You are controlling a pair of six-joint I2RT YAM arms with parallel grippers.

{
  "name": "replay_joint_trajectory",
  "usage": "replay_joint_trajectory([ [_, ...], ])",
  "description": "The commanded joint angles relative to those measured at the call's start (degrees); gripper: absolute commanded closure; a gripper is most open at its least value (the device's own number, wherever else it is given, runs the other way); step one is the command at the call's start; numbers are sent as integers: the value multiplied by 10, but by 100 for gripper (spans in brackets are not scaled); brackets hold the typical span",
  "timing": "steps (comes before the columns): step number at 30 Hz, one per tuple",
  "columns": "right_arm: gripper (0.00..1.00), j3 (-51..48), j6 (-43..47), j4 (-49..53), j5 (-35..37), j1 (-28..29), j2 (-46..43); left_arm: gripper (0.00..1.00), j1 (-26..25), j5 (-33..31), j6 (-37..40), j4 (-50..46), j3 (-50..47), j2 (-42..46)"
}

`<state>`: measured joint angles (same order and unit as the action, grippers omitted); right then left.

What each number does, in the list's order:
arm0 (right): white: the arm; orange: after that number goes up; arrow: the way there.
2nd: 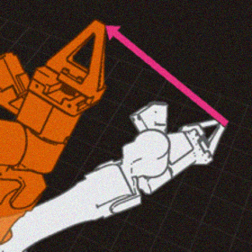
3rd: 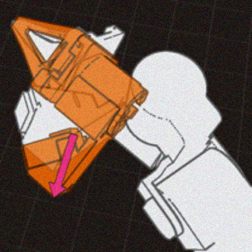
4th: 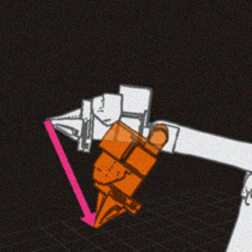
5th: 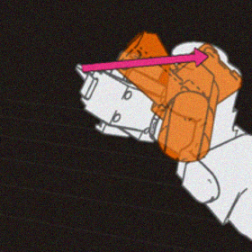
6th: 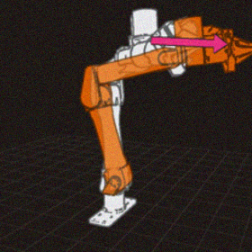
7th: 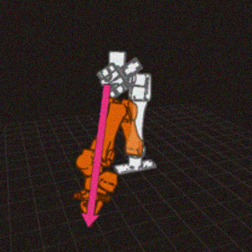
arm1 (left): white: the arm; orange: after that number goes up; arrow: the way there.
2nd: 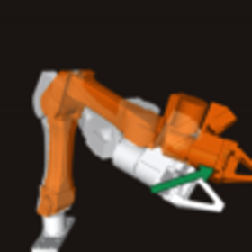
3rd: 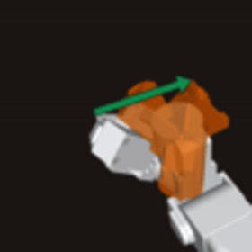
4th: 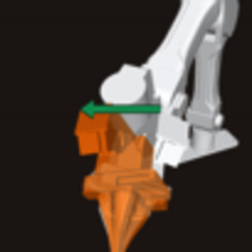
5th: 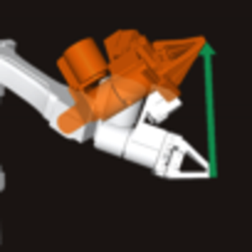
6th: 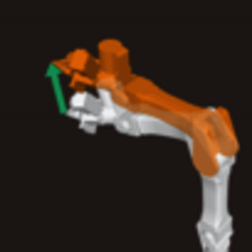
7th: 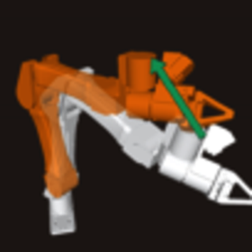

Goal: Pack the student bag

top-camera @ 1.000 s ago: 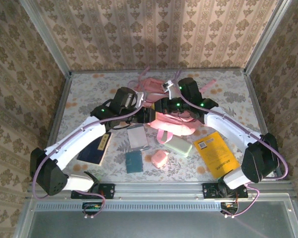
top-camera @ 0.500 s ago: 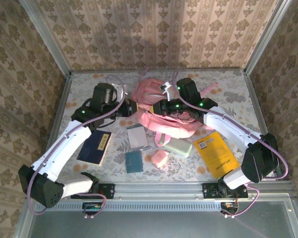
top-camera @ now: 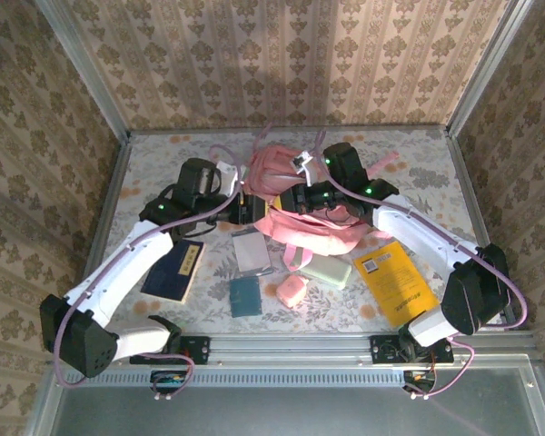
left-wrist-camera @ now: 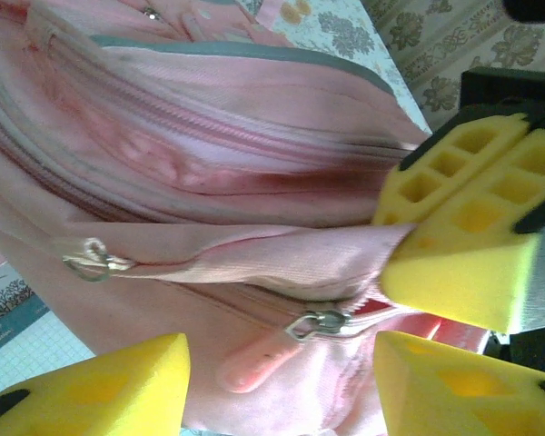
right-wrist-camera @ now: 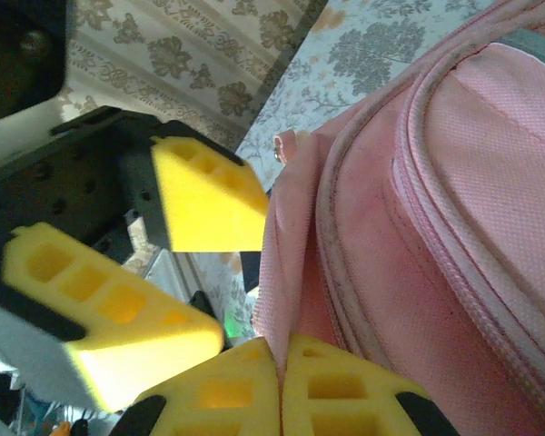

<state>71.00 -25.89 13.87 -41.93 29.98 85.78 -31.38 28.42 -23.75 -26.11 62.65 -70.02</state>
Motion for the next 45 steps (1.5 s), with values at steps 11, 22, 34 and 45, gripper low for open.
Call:
replay_joint_trajectory([
  [11,100,16,-36,-68,-90,-10,-22,47,10,154,-29,151,-72,6],
  [22,100,18,-36,-66,-96,-10,-21,79,10,133,-14,140,-58,-20],
  [34,100,21,-36,-66,-92,-11,-19,100,-11,87,18,94,-48,-25],
  [45,100,19,-7,-35,-59,-20,-27,100,4,34,25,53,-54,8],
])
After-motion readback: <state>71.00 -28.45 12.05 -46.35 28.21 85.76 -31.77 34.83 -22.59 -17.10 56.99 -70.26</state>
